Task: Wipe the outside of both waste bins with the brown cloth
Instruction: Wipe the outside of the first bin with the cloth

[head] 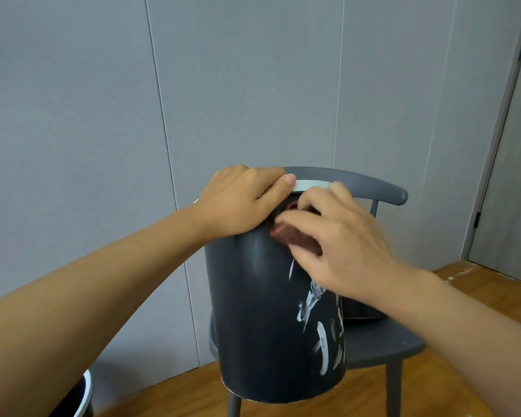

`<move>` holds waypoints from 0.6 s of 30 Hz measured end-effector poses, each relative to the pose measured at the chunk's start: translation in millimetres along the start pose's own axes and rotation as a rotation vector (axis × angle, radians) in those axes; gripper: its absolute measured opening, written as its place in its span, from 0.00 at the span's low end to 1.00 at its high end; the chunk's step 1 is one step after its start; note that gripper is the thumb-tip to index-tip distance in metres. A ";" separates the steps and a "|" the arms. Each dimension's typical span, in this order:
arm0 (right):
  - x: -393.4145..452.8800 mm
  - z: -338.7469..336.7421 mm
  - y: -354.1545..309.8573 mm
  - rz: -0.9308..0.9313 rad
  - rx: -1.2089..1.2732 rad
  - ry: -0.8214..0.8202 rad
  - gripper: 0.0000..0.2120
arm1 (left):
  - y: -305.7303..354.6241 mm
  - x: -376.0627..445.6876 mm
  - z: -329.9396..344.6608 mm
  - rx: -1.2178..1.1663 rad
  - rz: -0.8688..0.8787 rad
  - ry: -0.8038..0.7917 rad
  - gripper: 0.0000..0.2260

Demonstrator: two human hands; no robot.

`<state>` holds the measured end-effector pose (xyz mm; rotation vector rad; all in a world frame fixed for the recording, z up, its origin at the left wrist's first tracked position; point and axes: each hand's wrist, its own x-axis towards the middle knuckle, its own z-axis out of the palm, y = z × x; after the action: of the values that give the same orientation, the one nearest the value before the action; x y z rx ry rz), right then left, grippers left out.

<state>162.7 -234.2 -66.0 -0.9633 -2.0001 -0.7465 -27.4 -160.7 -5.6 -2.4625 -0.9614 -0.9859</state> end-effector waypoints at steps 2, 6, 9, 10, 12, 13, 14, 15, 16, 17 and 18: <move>5.0 1.4 -1.9 0.082 -0.006 0.063 0.10 | 0.8 0.9 0.1 0.000 0.004 -0.005 0.20; -5.6 0.5 -3.6 -0.092 0.022 -0.089 0.13 | -1.1 -0.3 -0.6 0.000 0.007 -0.005 0.19; -1.3 -0.6 0.2 -0.009 0.019 -0.020 0.12 | 0.0 -0.5 -1.6 -0.003 0.002 -0.009 0.19; -0.1 0.3 -1.5 0.048 0.020 0.020 0.12 | 1.1 -0.5 -1.7 -0.004 0.003 -0.010 0.19; -4.7 1.7 -6.9 0.059 0.015 0.026 0.12 | 2.7 -0.7 -1.9 0.005 0.007 -0.010 0.19; -9.6 0.9 -8.8 0.000 0.017 -0.014 0.12 | 2.7 -1.1 -1.9 0.011 0.011 -0.009 0.19; -14.8 -1.8 -10.1 -0.079 0.022 -0.073 0.13 | 2.3 -1.2 -1.8 0.014 0.015 -0.008 0.19; -18.0 -4.7 -9.4 -0.147 0.023 -0.119 0.13 | 2.3 -1.5 -1.9 0.015 0.016 -0.007 0.19; -17.7 -6.6 -6.4 -0.171 0.013 -0.132 0.14 | 2.2 -1.3 -1.9 0.017 0.011 -0.010 0.19; -14.7 -6.5 -2.0 -0.140 0.003 -0.112 0.14 | 2.1 -0.7 -1.5 0.020 0.003 -0.015 0.19; -10.7 -4.7 2.3 -0.068 -0.005 -0.062 0.14 | 1.8 0.2 -1.1 0.021 -0.005 -0.019 0.19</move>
<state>170.7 -240.4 -72.1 -0.9359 -2.0945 -0.7667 -26.6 -162.4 -4.8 -2.4574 -0.9790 -0.9508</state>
